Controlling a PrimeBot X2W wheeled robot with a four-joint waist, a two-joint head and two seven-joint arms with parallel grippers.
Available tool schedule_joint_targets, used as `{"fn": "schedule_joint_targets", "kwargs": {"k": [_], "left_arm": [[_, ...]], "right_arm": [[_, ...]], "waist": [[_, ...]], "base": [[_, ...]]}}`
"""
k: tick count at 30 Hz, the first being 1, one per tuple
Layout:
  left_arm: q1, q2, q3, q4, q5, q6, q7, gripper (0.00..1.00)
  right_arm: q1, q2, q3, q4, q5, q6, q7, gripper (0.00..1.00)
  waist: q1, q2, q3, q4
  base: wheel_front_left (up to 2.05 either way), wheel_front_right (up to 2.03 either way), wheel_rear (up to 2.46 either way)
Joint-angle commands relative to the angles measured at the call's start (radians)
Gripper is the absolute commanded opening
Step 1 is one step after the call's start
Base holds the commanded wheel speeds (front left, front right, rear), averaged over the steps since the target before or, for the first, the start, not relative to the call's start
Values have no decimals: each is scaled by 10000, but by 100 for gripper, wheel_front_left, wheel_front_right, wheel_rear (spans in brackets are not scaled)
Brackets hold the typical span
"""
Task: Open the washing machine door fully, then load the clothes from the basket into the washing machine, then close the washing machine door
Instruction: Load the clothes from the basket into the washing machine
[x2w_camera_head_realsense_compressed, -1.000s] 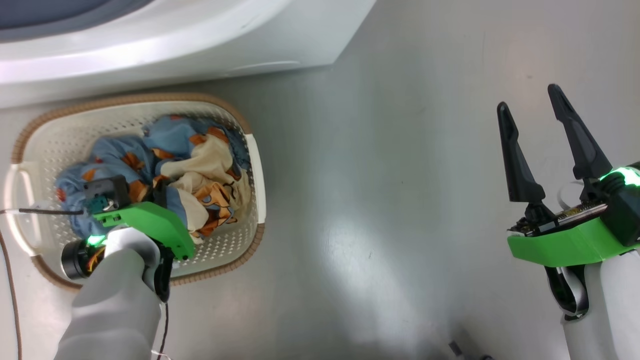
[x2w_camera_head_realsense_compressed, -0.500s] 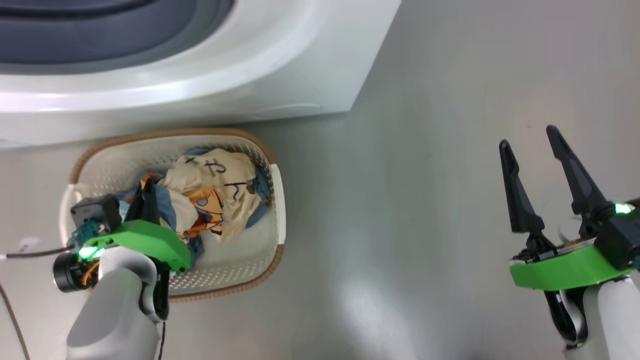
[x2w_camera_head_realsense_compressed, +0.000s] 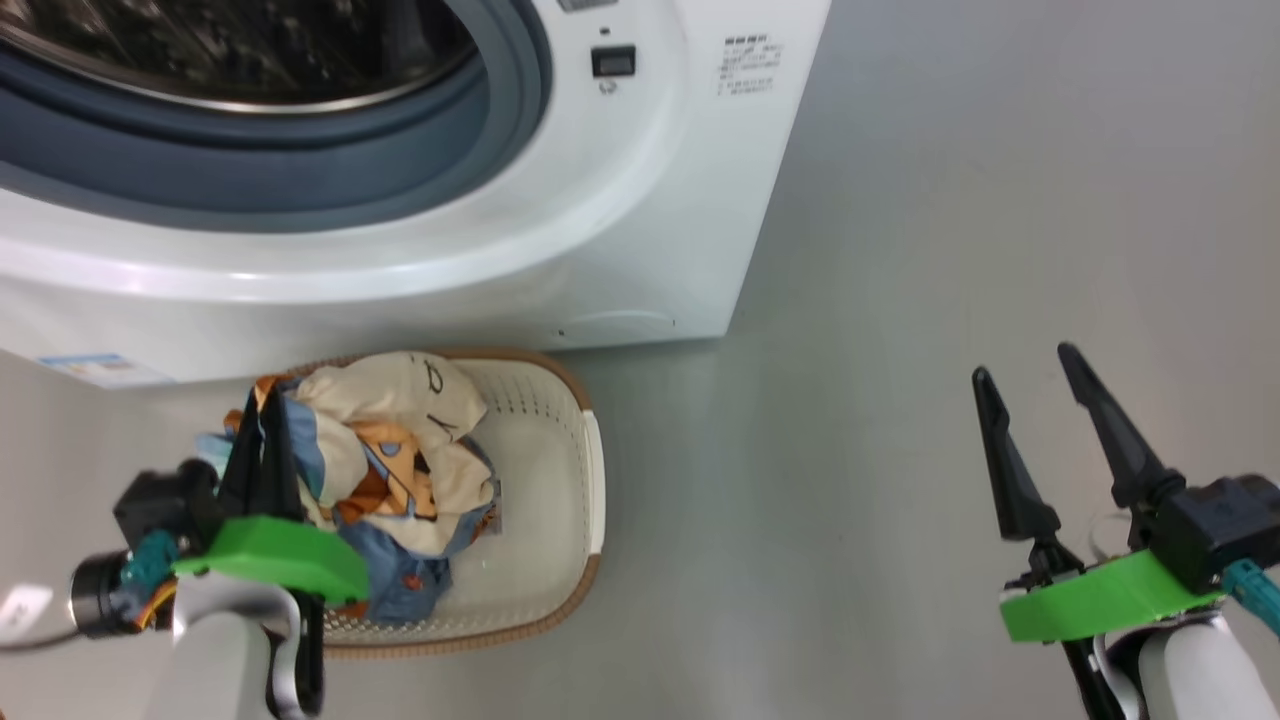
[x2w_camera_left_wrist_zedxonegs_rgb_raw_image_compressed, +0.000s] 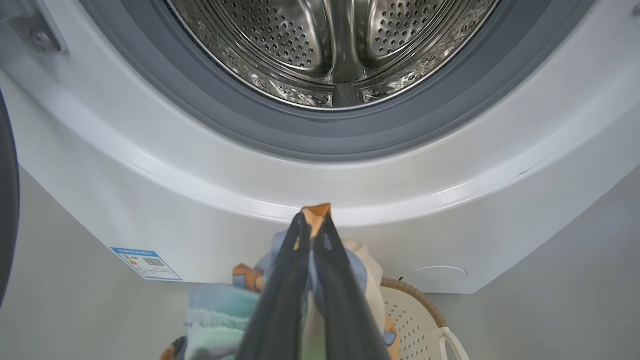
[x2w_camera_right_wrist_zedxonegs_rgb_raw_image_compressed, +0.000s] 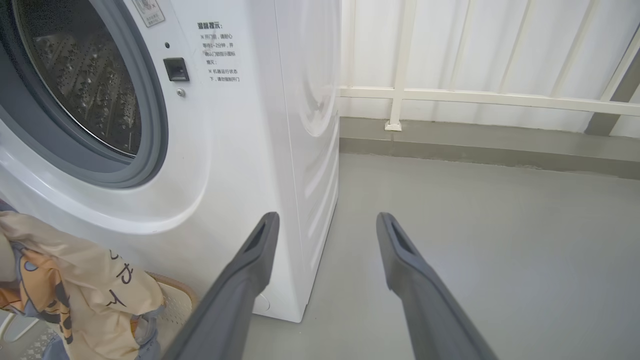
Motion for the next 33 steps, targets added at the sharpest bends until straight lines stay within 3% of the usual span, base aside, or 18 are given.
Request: {"fn": "schedule_joint_targets", "kwargs": {"k": [1,9,21,33], "left_arm": [[285,226,376,-494,186,30,-121,0],[1696,216,477,-1919,766,-69,-122,0],[3173,342,349,-2833,858,-14,-18,0],[3798,400,165,-3509,805,78,348,0]], "right_arm": [[255,-9,270,-167,-81,16,-46,100],[823,133,400,78,-115,16,-46,100],[1594,351,517,244,-172,16,-46,100],[1940,508,506,195,-284,16,-46,100]], "waist": [[0,0,-645,97],[0,0,-1662,175],[0,0,-2822,178],[0,0,-3208,173]], "base": [[0,0,0],[0,0,0],[0,0,0],[0,0,0]]}}
